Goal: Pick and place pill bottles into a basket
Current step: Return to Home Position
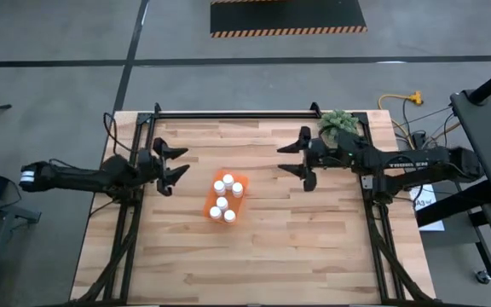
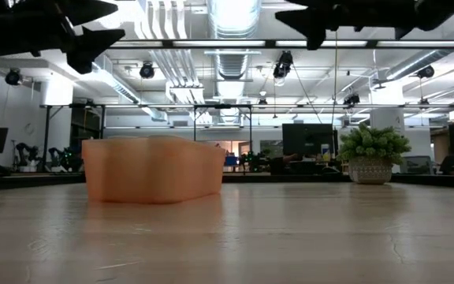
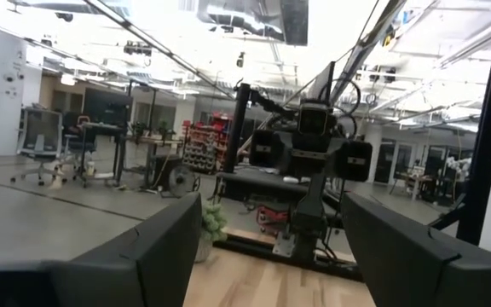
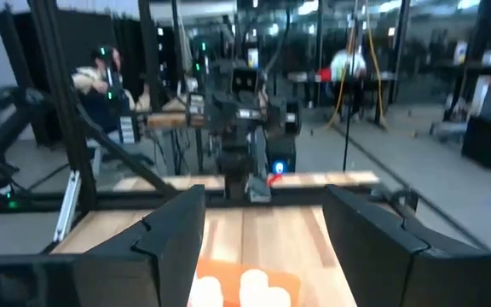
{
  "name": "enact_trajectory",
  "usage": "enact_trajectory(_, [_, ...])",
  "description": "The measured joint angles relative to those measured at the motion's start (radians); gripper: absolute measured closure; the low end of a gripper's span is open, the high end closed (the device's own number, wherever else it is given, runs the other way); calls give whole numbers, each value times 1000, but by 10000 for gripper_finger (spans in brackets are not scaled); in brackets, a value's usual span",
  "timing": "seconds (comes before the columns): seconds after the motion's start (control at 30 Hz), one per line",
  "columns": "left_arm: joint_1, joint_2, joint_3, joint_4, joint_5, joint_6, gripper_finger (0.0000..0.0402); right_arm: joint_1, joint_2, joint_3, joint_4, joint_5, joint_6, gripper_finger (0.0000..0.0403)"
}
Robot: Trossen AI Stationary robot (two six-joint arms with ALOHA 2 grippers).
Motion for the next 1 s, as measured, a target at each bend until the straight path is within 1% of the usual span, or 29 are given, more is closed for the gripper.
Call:
enact_trajectory(0.07, [-1,-10,0,-15,0,0,136,0,-41,-40,30,16,1,177])
enact_trajectory(0.2, [0,-30,-2,-52,0,6,136,3,-154,-125,38,84,16,177])
enact_trajectory(0.37, [0,-128,-2,-120,0,21,136,6,-333,-228,40,117,28,177])
enact_trajectory(0.47, [0,-191,-4,-163,-1,24,136,21,-439,-280,33,174,27,177])
enact_trajectory(0.63, [0,-283,-16,-182,3,24,136,58,-595,-330,-44,247,6,177])
enact_trajectory(0.8, [0,-362,-16,-256,4,24,136,104,-728,-354,-114,312,-23,177])
enact_trajectory(0.9, [0,-387,-16,-284,4,23,136,123,-806,-362,-140,317,-39,177])
enact_trajectory(1.0, [0,-385,-16,-284,4,23,136,140,-880,-365,-188,317,-53,177])
